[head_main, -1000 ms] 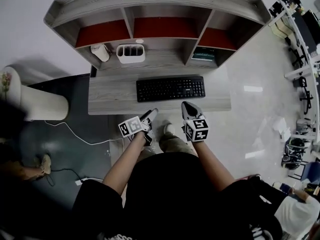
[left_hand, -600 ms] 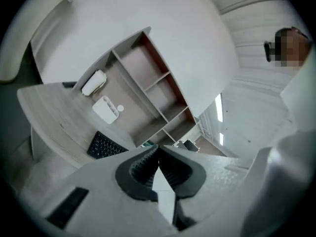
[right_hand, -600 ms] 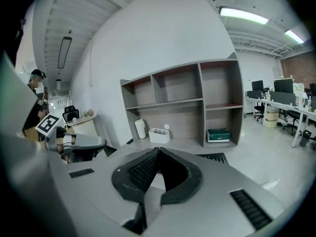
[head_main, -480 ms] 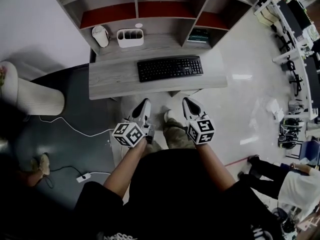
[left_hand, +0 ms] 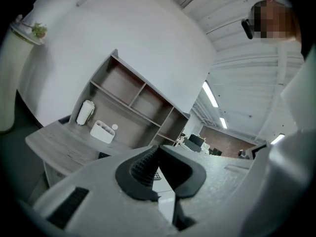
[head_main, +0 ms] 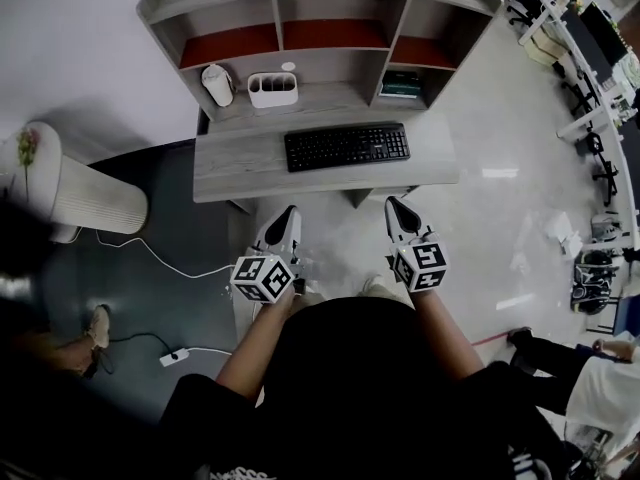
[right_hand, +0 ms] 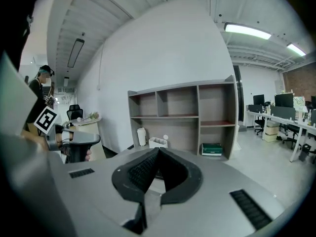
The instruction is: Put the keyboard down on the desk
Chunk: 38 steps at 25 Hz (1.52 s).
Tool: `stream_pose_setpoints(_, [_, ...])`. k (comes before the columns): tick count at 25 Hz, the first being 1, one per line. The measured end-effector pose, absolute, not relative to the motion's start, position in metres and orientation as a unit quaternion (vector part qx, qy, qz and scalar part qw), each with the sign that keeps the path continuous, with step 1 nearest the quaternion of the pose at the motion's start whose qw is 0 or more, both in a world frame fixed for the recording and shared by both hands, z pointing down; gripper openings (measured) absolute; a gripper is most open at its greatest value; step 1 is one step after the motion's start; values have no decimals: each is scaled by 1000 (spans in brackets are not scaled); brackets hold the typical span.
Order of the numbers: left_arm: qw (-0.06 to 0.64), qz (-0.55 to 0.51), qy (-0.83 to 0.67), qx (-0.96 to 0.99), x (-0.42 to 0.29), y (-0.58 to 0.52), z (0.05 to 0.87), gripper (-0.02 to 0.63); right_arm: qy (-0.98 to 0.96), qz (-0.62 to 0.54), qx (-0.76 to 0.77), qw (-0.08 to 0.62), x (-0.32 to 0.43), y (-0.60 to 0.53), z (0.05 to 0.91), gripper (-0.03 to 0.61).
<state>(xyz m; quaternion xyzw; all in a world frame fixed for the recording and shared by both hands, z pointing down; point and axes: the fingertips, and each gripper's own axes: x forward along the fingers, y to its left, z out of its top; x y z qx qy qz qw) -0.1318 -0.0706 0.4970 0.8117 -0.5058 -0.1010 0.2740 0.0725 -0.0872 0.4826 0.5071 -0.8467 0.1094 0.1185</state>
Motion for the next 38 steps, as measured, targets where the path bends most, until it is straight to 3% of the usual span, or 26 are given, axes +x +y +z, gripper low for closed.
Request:
stream_pose_setpoints(13, [159,-37,-548,820,-31,-92,469,15,-858,91,499,83,179,-121,462,12])
stream_pose_setpoints(24, [166,-21,-574,802,7,-111,465,17,-857,82,501,91,219,-132,464,12])
stream_pose_setpoints(38, [168,-32,-561,810,4,-117,457,17,-858,84,497,97,199,-126,469,12])
